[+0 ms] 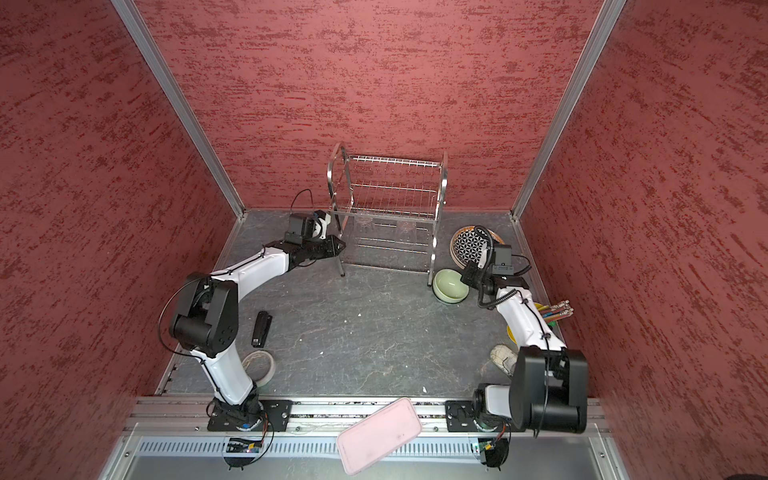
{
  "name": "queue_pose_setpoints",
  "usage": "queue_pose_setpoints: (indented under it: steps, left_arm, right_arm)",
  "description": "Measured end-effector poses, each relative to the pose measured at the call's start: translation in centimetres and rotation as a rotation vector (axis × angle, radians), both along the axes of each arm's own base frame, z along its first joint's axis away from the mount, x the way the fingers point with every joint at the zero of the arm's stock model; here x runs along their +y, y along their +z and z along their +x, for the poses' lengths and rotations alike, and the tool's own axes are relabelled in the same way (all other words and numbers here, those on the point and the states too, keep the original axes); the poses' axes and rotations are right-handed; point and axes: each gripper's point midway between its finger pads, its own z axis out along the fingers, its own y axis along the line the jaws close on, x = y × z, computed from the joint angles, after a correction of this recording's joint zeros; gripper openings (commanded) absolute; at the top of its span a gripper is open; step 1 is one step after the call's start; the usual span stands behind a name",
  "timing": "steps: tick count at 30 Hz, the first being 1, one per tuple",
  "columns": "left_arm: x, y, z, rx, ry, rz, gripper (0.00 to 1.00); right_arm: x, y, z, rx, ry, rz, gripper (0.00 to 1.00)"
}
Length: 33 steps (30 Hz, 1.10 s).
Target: Unload the mixed dishes from the dish rack
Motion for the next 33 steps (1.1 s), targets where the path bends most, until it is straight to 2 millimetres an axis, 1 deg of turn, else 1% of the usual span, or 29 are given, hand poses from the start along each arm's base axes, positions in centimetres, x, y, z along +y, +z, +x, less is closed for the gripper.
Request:
queue_pose_setpoints:
  steps: [2, 5, 7, 10, 19, 27, 33]
  left_arm:
    - [0.0, 0.0, 0.0, 0.0, 0.0, 0.0, 0.28]
    - [0.0, 0.0, 0.0, 0.0, 0.0, 0.0, 0.28]
    - [0.0, 0.0, 0.0, 0.0, 0.0, 0.0, 0.28]
    - [0.0, 0.0, 0.0, 0.0, -0.001, 0.0, 0.28]
    - [-0.1, 0.0, 0.0, 0.0, -0.002, 0.0, 0.28]
    - [-0.1, 0.0, 0.0, -0.001, -0.001, 0.0, 0.28]
    - [-0.1, 0.1, 0.0, -0.001, -0.001, 0.0, 0.28]
  right_arm:
    - [1.2, 0.9, -0.3, -0.023, 0.028, 0.008, 0.18]
    - [3.5, 1.2, -0.7, -0.022, 0.081, 0.026, 0.04]
    - [5.0, 1.0, -1.0, -0.013, 0.117, 0.04, 0.0]
    - [6.6, 0.2, -1.5, 0.011, 0.154, 0.063, 0.0]
    - [8.2, -3.0, -1.2, 0.096, 0.183, 0.078, 0.0]
    - [8.6, -4.3, -0.6, 0.116, 0.187, 0.082, 0.0]
    - [8.6, -4.5, -0.6, 0.118, 0.186, 0.081, 0.0]
